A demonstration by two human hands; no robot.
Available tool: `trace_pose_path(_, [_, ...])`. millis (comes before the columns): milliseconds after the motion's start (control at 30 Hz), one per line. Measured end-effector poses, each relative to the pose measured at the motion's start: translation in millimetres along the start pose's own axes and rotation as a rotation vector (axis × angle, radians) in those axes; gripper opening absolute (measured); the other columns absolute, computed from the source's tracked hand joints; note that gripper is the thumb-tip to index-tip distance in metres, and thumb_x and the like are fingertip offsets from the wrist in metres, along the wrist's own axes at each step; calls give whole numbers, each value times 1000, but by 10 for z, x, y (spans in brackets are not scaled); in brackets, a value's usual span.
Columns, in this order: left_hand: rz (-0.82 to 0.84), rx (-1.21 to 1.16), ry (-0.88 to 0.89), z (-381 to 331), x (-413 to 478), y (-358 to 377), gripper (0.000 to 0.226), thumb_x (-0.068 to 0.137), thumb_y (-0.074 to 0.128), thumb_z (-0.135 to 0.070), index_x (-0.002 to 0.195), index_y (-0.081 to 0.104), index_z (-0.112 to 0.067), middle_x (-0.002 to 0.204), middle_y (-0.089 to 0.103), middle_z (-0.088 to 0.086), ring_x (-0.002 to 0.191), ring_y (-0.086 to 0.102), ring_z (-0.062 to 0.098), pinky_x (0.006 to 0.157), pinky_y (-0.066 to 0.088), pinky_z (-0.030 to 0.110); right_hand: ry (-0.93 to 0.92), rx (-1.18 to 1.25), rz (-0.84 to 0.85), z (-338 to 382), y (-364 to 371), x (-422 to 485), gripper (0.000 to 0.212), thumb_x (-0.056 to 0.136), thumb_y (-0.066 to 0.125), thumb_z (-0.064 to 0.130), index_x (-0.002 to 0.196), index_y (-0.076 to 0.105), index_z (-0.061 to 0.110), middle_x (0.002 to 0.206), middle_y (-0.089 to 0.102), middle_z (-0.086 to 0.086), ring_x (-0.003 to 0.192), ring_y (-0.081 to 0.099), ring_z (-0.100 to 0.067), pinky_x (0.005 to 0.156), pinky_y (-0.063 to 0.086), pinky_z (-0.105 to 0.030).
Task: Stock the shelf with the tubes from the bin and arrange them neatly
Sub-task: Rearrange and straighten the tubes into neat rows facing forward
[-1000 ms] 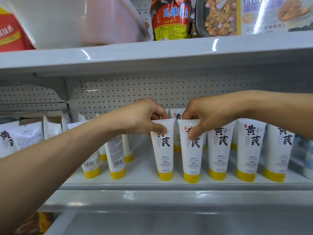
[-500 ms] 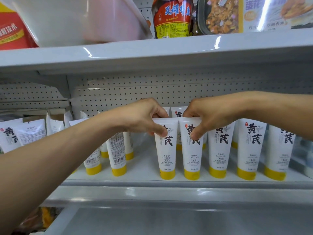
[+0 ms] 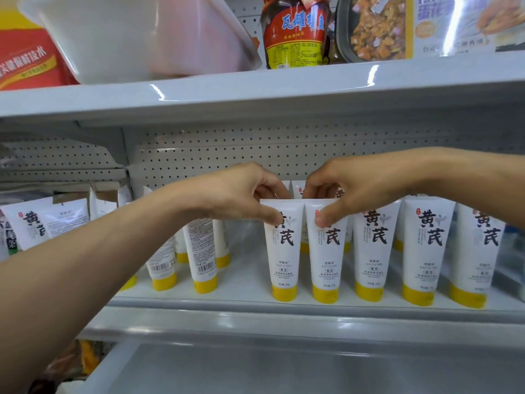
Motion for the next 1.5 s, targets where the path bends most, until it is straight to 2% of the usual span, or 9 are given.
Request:
trace_pose_path(233, [-144, 39, -16, 284, -283, -628, 19, 92, 64, -22, 105, 70, -35, 103, 71, -22, 98, 63, -9, 100, 47, 23, -72, 101, -140, 94, -211, 136, 19, 84, 62, 45, 102, 63, 39, 98, 66, 23, 90, 62, 8, 79, 47, -17])
trace_pose_path(333, [-81, 111, -35, 521, -273, -730, 22, 95, 59, -21, 104, 70, -39, 108, 70, -23, 104, 61, -10, 102, 45, 24, -71, 83, -158, 119, -235, 308, 12, 86, 64, 41, 97, 65, 36, 94, 68, 22, 86, 63, 9, 75, 47, -15])
trace_pose_path(500, [37, 293, -37, 878, -68, -814, 33, 93, 61, -15, 111, 68, -42, 116, 57, -32, 109, 49, -17, 99, 34, 12, 5, -7, -143, 113, -329, 668, 12, 86, 64, 42, 97, 61, 38, 104, 66, 20, 99, 61, 2, 94, 48, -26])
trace_pose_path(633, [186, 356, 30, 1109, 203, -681, 40, 84, 73, -21, 116, 66, -43, 127, 55, -28, 117, 46, -7, 103, 28, 16, 154, -60, -57, 22, -327, 971, 43, 88, 61, 48, 127, 52, 33, 127, 56, 14, 116, 53, -6, 106, 42, -32])
trace_pose_path(767, [329, 288, 150, 1206, 405, -484, 30, 81, 77, -22, 109, 73, -32, 114, 68, -22, 107, 58, -9, 98, 42, 15, 272, -138, 50, -64, -243, 1237, 53, 90, 60, 44, 137, 45, 25, 135, 50, 8, 123, 49, -13, 108, 39, -37])
trace_pose_path(967, [325, 87, 205, 1246, 591, -331, 6, 82, 76, -21, 87, 76, -25, 88, 76, -10, 78, 69, 2, 78, 59, 33, 283, -146, 188, -90, -15, 1515, 35, 89, 65, 31, 120, 59, 17, 117, 65, 2, 104, 61, -13, 93, 51, -31])
trace_pose_path(1200, [252, 101, 82, 1362, 915, -302, 21, 83, 76, -20, 101, 74, -10, 98, 75, 2, 89, 73, 17, 73, 61, 28, 204, -154, 153, -159, 61, 1686, 27, 89, 65, 26, 98, 65, 0, 93, 67, -10, 76, 56, -14, 65, 46, -27])
trace_pose_path(1300, [233, 95, 65, 1370, 1014, -277, 26, 84, 75, -20, 107, 72, -8, 100, 75, 2, 89, 72, 16, 74, 61, 29, 194, -130, 116, -196, 57, 1718, 26, 87, 67, 24, 93, 66, -1, 79, 62, -5, 70, 52, -13, 64, 43, -28])
trace_pose_path(1500, [219, 61, 39, 1373, 1126, -232, 30, 83, 75, -20, 110, 70, -7, 103, 74, 3, 92, 72, 18, 77, 61, 31, 155, -79, 97, -232, 69, 1739, 20, 87, 68, 22, 94, 70, 4, 86, 69, -4, 75, 58, -12, 69, 48, -28])
Point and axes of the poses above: each hand's wrist, its own x-axis towards the middle knuckle, its own y-axis out of the palm, z = x × y, the point moved 8 cm from there along x, towards the middle knuckle
